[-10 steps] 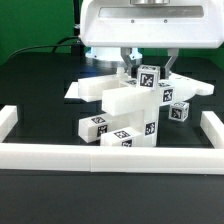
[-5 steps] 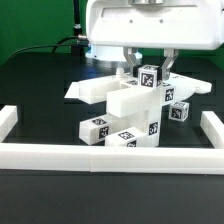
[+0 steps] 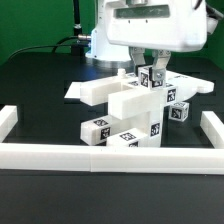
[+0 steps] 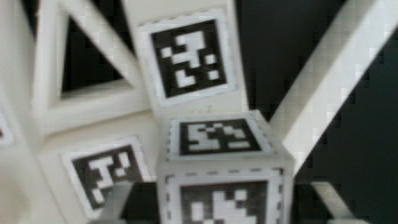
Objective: Assemble chair
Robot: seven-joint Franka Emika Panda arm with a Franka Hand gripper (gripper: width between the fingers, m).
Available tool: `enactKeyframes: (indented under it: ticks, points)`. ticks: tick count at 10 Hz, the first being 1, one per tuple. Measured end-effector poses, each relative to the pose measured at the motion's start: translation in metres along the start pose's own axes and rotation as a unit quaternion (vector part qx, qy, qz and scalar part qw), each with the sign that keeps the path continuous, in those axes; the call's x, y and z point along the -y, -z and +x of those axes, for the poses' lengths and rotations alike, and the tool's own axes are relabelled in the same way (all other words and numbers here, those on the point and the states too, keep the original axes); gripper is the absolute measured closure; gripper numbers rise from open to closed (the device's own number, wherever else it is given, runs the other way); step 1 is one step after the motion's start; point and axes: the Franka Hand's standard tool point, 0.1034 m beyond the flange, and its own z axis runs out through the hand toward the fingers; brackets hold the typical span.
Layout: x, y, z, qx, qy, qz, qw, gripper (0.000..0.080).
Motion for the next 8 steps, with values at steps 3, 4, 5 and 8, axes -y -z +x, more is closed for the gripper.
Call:
enactKeyframes:
  ticks: [3,4,5,8]
  points:
    - [0.0013,-0.0002,-0.0029,0.008,-0.087,0.004,0.996,0.0514]
    - [0.0012,-0.0003,-0.0028,0.009,-0.097,0.005,0.995,0.0514]
    - [0.0010,-0.0001,-0.0014,0.015,-0.132,0.008,0.991,0.0514]
    - [0.0015,-0.0004,-0.0032,0.015,-0.106,0.009,0.994,0.0514]
